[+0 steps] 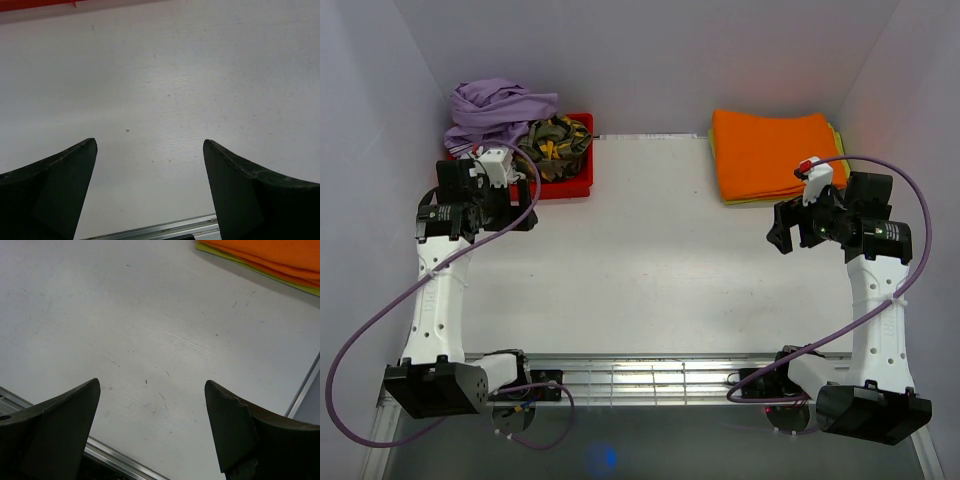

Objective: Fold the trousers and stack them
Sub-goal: Grab the trousers from the pile

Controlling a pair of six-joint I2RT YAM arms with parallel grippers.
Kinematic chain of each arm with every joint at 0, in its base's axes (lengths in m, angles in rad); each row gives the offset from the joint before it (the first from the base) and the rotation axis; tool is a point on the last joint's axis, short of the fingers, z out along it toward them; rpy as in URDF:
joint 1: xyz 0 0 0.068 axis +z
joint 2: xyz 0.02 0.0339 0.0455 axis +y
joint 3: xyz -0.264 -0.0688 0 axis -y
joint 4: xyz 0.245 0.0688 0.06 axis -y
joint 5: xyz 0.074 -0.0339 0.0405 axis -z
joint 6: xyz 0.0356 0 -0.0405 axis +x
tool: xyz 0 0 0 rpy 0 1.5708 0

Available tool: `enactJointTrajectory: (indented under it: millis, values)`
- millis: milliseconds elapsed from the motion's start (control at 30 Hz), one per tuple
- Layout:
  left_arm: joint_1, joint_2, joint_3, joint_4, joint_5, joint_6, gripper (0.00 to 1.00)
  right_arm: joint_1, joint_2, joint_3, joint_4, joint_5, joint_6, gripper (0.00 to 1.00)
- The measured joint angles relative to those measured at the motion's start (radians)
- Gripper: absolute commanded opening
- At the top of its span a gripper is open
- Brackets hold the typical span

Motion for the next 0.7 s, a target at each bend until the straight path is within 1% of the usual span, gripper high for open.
enactJointTrajectory:
  millis: [100, 300, 467, 533, 600, 700]
  values:
    - [0.000, 0.074, 0.082, 0.003, -0.036, -0.002, 0.98, 0.000, 0.000, 0.000, 0.000, 0.000, 0.002, 0.90]
    - [0.016, 0.321, 0.388, 0.053, -0.086, -0.024, 0.98, 0.000, 0.012, 0.000, -0.001, 0.001, 0.002, 0.90]
    - [0.097, 0.534, 0.666, 0.124, -0.061, -0.090, 0.98, 0.000, 0.020, 0.000, 0.000, 0.004, 0.002, 0.90]
    - [0.142, 0.611, 0.752, 0.169, -0.042, -0.129, 0.98, 0.000, 0.021, 0.000, 0.002, 0.004, 0.003, 0.90]
    - [0.186, 0.660, 0.782, 0.224, -0.026, -0.167, 0.98, 0.000, 0.021, 0.000, 0.007, 0.004, 0.003, 0.90]
    - [0.253, 0.707, 0.760, 0.322, 0.000, -0.230, 0.98, 0.000, 0.023, 0.000, 0.014, 0.004, 0.006, 0.90]
